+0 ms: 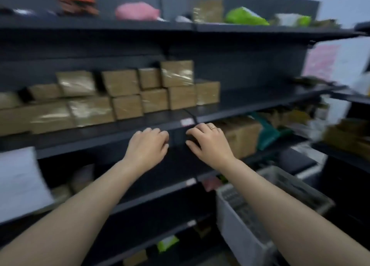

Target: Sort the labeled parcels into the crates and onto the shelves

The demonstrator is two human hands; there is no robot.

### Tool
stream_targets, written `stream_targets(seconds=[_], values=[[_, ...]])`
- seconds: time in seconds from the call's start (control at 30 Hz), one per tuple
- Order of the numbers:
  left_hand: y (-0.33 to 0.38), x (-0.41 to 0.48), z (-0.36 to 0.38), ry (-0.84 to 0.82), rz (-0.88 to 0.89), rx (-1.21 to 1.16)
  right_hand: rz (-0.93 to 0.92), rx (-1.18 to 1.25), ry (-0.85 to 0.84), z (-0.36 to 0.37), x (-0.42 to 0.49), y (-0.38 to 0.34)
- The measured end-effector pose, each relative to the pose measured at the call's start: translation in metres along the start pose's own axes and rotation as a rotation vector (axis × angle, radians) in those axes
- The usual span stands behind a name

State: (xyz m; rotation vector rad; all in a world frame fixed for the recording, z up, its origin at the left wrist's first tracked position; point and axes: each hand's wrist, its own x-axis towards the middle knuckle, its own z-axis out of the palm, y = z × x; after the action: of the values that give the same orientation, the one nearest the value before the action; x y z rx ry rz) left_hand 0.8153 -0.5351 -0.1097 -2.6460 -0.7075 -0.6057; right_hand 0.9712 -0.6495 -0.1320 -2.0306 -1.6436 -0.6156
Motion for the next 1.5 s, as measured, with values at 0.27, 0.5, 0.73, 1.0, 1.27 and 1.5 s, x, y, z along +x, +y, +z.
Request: stream_targets(seconds=[0.27,0.5,0.73,1.0,1.27,1.5], values=[[-0.208,-0.083,-0.046,0.041,-0.306,0.128,-0.35,0.147,0.044,0.049,0.138,-0.185],[-0.316,-0.109,-0.044,0.046,-0.487,0.218,-0.499,0.192,-0.07,0.098,0.219,-0.28],[-0.404,-0.105,-0.032,0.008,-0.647,0.182,-0.549,0.26,-0.087,0.15,0.306,-0.338],[-0.504,-0.116,-0.017,-0.008,-0.871,-0.102,-0.321,0.379,-0.163,0.182,0.389,-0.409],[-0.572,-0.068,0.032,0.075,-1.043,-0.947,0.265,0.851,-0.575,0.203,0.443,-0.449],[-0.599,-0.051,0.054,0.009,-1.243,-1.581,0.549,1.136,-0.756,0.206,0.441,-0.469]])
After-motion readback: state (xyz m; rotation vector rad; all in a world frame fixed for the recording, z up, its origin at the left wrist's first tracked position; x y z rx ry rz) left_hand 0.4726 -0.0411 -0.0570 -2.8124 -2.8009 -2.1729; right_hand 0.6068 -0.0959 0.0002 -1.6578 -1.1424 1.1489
